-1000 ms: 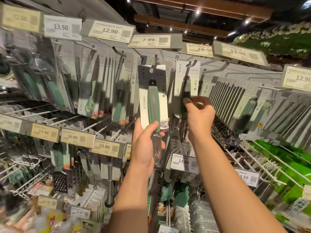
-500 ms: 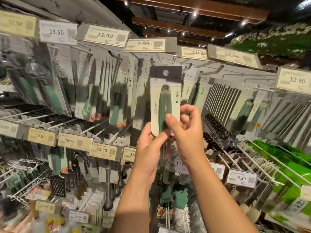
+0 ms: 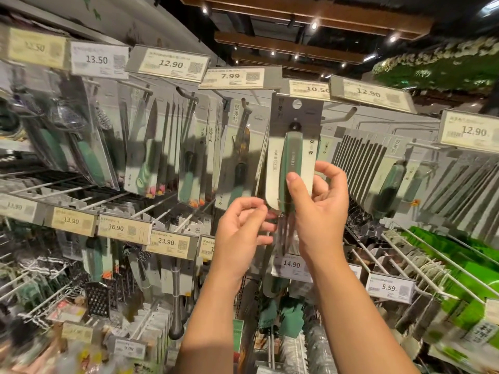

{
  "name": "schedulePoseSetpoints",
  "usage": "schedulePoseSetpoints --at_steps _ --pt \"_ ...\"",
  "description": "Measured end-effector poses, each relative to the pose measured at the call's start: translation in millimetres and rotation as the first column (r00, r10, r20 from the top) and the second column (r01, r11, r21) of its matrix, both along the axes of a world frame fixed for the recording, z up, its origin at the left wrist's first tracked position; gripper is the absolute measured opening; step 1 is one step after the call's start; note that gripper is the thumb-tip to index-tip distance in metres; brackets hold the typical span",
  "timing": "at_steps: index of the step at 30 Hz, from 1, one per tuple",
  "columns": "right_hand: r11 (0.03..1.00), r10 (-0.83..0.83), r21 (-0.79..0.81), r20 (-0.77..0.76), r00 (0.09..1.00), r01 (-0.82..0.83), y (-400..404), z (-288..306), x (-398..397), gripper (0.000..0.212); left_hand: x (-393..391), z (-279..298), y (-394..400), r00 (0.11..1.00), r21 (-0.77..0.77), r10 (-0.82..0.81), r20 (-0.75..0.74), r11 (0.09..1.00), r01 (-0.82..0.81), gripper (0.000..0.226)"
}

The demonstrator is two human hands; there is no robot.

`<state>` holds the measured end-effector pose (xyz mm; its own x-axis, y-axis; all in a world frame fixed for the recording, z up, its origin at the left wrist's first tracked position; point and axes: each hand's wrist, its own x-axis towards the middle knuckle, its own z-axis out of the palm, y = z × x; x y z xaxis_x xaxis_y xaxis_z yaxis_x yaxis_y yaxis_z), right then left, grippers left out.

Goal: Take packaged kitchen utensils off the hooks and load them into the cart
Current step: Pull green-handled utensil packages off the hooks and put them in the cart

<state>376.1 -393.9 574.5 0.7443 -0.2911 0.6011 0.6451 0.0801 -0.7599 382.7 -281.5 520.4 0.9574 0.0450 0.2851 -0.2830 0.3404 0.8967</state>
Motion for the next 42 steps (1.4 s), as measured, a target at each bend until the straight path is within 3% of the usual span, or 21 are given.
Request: schedulePoseSetpoints --at_steps 2,4,7,10,17,30,38,42 --pt "0.999 -0.035 -0.026 -0.011 0.999 0.035 -4 3 3 0.03 5 -2 7 0.986 0.236 0.157 0.056 0.958 -0.166 0.003" --pt "0.997 -0.063 -0.039 -0.013 0.998 0.062 -6 5 8 0.03 9 -3 15 0.945 0.471 0.28 0.167 0.82 -0.326 0.002" --pt "0.994 -0.11 -0.029 -0.012 0.994 0.109 -6 4 14 0.032 13 2 26 0.907 0.611 0.318 0.275 0.671 -0.42 0.009" --pt "0.988 -0.154 -0.018 0.009 0.988 0.154 -5 1 16 0.033 15 7 32 0.892 0.63 0.337 0.301 0.632 -0.452 0.011" --pt "0.979 -0.192 0.068 0.004 0.981 0.191 -7 -6 13 0.035 15 3 37 0.901 0.638 0.33 0.283 0.636 -0.434 0.012" --pt "0.962 -0.273 0.011 -0.018 0.962 0.274 -3 -2 13 0.033 24 -2 36 0.908 0.654 0.328 0.261 0.632 -0.416 0.011" --pt "0.94 -0.342 -0.073 -0.221 0.913 0.334 -6 3 47 0.025 29 -1 36 0.906 0.669 0.335 0.26 0.614 -0.419 0.014" --pt "0.937 -0.349 -0.098 -0.259 0.901 0.335 -5 5 58 0.032 32 1 32 0.909 0.691 0.33 0.253 0.596 -0.409 0.015"
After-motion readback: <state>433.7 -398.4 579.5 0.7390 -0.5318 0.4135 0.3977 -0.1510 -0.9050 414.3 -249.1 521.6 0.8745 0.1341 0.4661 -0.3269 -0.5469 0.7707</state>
